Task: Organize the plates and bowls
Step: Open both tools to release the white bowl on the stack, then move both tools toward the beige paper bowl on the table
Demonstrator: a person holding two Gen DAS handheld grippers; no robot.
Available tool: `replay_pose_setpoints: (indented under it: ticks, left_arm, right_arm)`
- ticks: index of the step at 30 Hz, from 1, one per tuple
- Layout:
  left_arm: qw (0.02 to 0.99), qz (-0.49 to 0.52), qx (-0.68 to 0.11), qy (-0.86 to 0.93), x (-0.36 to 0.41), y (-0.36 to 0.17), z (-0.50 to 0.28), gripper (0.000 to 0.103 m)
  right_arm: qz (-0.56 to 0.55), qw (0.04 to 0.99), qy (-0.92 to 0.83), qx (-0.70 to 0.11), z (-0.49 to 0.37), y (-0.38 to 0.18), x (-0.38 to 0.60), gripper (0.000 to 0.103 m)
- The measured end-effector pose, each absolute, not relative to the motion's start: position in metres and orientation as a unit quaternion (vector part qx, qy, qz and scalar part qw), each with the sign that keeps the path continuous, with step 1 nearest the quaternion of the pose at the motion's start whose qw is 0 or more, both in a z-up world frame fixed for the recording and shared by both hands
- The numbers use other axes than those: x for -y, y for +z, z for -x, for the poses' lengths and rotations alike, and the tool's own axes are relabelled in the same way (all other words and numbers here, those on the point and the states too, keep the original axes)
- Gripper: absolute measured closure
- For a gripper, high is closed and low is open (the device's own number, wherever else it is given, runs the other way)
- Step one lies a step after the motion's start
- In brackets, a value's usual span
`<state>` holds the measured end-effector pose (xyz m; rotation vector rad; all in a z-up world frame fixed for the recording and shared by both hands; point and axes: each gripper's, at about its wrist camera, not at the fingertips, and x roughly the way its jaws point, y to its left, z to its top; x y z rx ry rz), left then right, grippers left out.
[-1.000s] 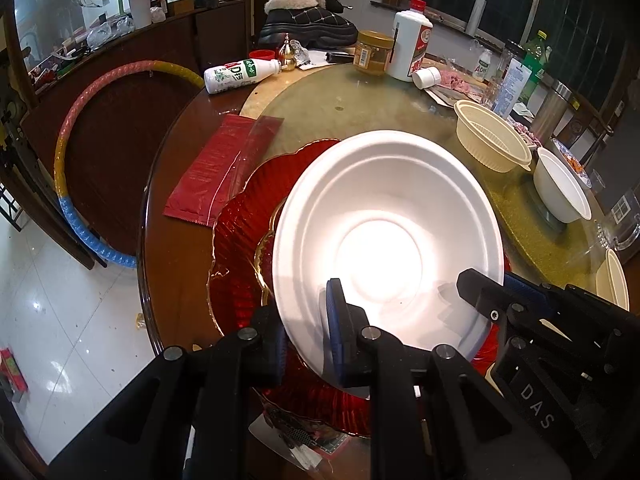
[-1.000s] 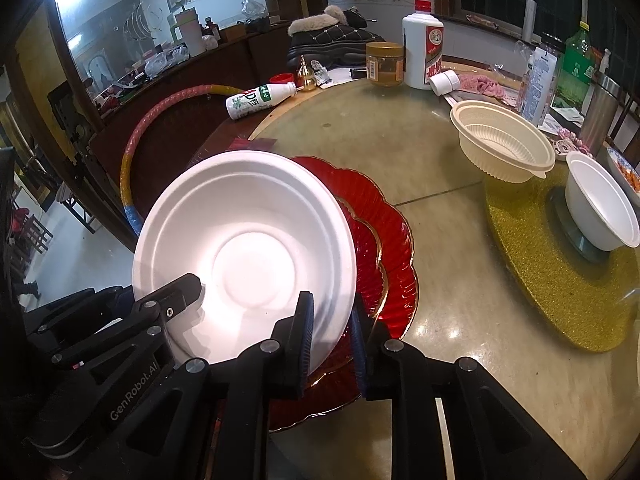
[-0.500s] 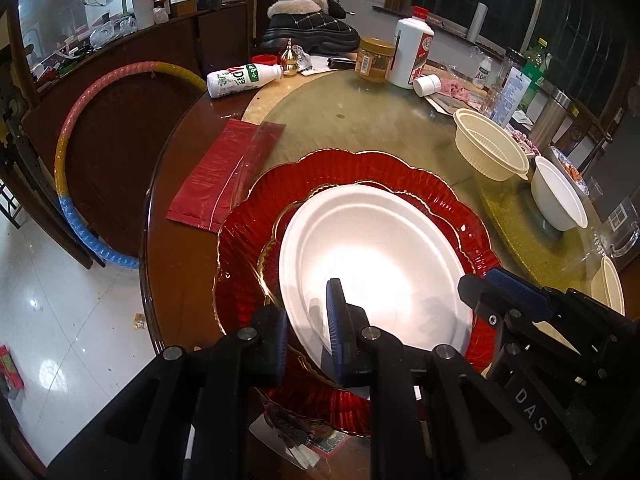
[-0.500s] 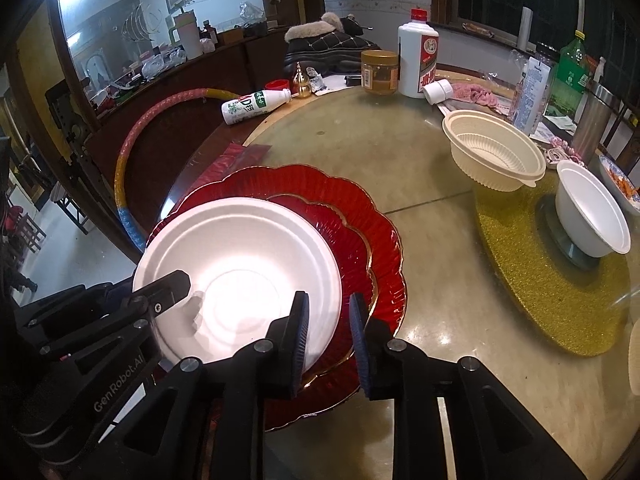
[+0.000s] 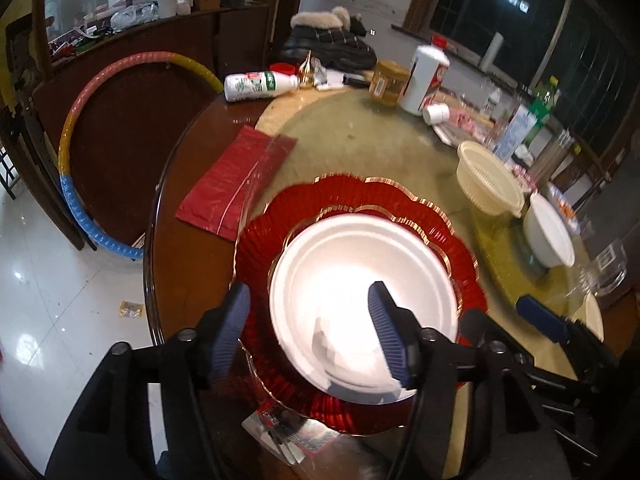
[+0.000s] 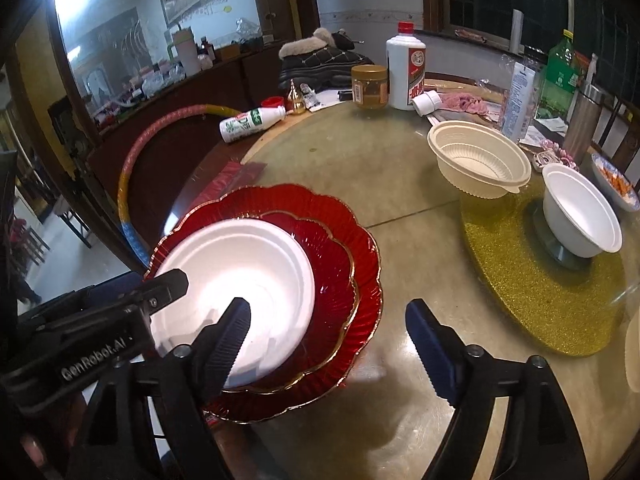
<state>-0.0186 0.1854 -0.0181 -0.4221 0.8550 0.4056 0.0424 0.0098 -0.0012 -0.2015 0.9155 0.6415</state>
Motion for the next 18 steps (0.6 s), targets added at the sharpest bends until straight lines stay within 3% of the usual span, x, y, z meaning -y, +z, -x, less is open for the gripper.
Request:
replay_pose_setpoints:
  ticks: [5,8,18]
  left_arm:
    - [0.876,0.207,-0.39,0.193,-0.183,-0.006,0.019,0.028]
    - [0.877,0.202,-0.393,0.188,-0.178,-0.001,0.014,0.027]
    - [0.881,0.166,-0.417,0.15,-0.145,0.019,-0.026,0.027]
  right_arm:
    - [0.044,0.834,0.317,-0.45,-0.053,0.001,0.011,0.015]
    - [-0.001,0.825,0.313,-0.47,-0.066,-0.002,0.029,0.001]
    - [-0.138,0.804,0.278,-0.507,-0.113,-0.022,0.108,0.0]
